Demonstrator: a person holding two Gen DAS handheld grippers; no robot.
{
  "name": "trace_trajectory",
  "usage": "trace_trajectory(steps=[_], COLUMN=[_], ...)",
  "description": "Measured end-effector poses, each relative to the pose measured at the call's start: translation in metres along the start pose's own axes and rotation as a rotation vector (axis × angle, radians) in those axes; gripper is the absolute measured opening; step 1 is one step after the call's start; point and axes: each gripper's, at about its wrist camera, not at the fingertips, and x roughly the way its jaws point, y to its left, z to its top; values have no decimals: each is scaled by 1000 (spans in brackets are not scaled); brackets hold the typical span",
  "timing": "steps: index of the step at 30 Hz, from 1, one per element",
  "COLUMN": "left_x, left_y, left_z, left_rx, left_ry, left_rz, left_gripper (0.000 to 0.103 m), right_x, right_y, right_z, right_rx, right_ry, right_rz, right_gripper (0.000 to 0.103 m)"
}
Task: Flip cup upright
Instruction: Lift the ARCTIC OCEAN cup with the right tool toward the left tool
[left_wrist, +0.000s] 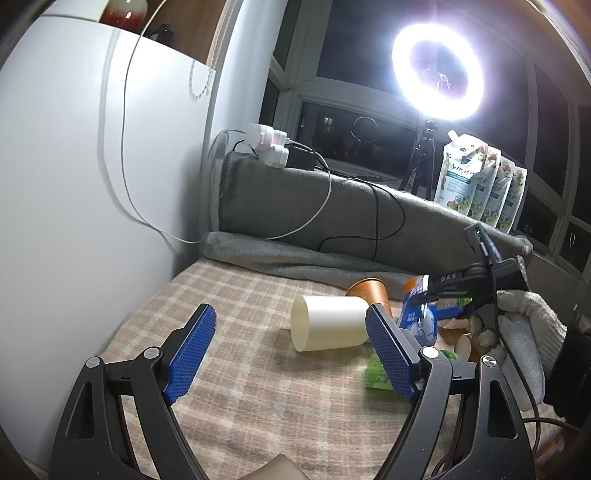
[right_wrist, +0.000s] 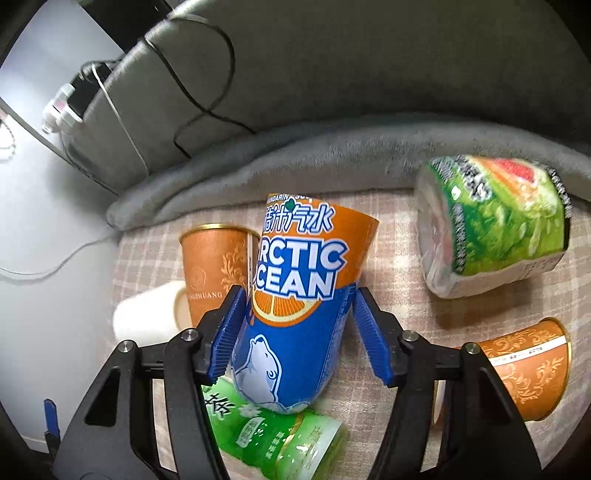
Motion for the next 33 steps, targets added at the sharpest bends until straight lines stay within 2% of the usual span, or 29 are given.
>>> trace_trajectory(steps=[10,16,25,28,33], left_x=[-9,-10,8,11,11], left_y=[-15,-22,-30,-42,-61], left_z=[1,2,-10,-15,-21], left_rx=[46,47,-23,-10,23], left_ry=[-17,-5,154,195,231], left_rz=[-16,-43,-162,-191,-228], left_gripper=[83,83,83,83,83], right_x=[-66,-111,-144,-141,-124], right_y=[-2,-6,-24,-41,-58], right_z=[-2,-24,-78,-99,-127], right_rx=[-28,-110,-256,-243,-248], right_ry=[-141,-173,-48,20,108], right_rz=[70,111,150,173,159], right_gripper=[62,62,62,62,62])
